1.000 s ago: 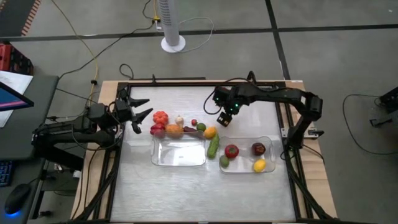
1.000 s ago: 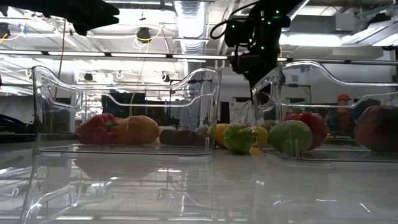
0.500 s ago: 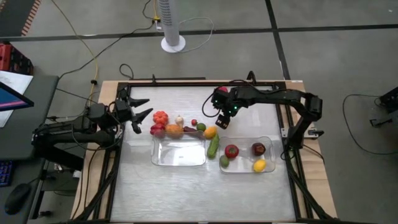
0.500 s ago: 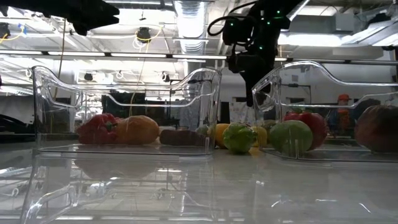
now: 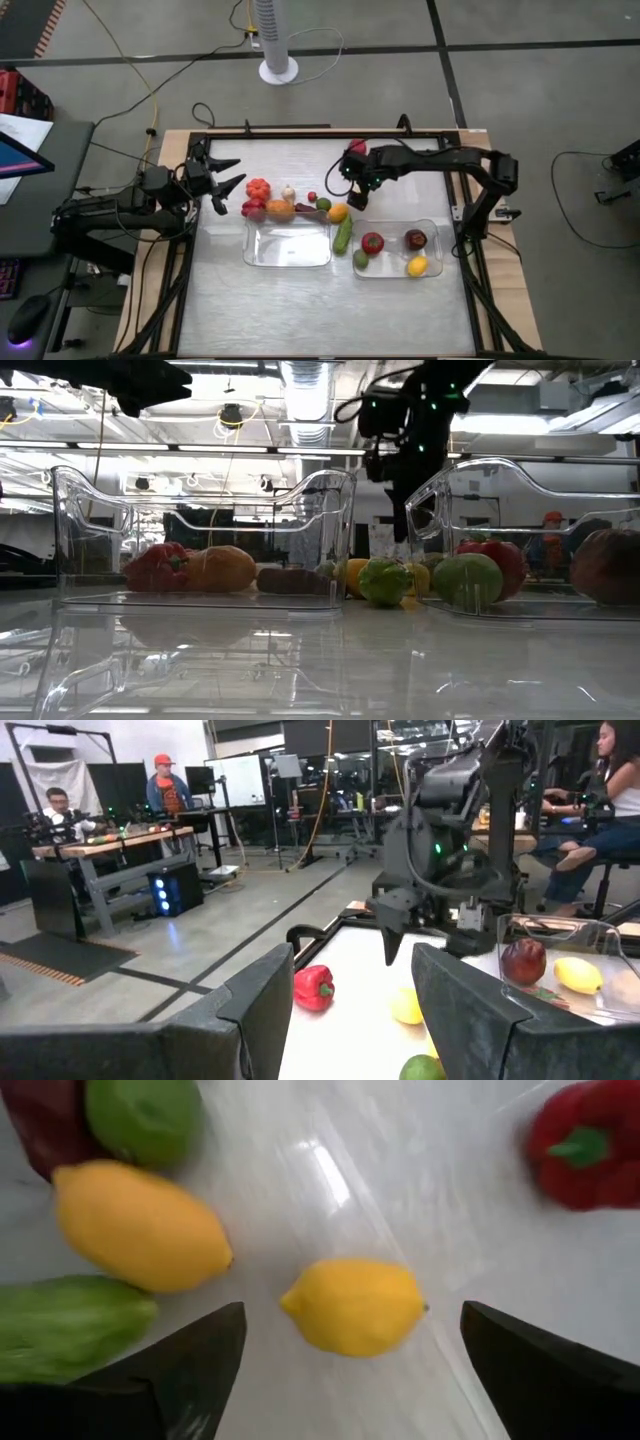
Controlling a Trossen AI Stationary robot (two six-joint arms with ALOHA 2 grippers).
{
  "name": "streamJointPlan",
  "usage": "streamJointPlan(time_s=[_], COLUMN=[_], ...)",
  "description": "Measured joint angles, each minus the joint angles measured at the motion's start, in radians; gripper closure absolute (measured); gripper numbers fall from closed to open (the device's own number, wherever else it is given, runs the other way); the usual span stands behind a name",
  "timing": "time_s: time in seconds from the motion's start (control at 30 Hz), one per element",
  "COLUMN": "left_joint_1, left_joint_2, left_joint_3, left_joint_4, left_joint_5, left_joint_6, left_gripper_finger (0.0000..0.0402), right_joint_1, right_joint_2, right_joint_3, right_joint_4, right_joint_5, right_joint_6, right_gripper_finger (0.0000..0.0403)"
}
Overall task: Sort produce into baskets
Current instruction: Put the top lemon into the right transparent bin
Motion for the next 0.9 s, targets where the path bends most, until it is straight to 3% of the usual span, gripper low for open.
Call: streamJointPlan(time_s=[0.6, 0.9], left_joint_1=[0.000, 0.000], left_joint_2=[0.000, 0.000], left_joint_3=[0.000, 0.000], left_joint_4=[0.000, 0.000], left_joint_5=[0.000, 0.000], left_joint_6=[0.000, 0.004], left_gripper_finger=[0.0209, 0.0209], right_joint_1=[-0.017, -0.050], right_joint_2=[0.001, 0.001], right_joint_3=[-0.208, -0.222], right_joint_4=[0.249, 0.297], right_joint_5=[-0.033, -0.055], right_joint_6=[-0.034, -0.074], right_gripper_finger=[0.0020, 0.0090])
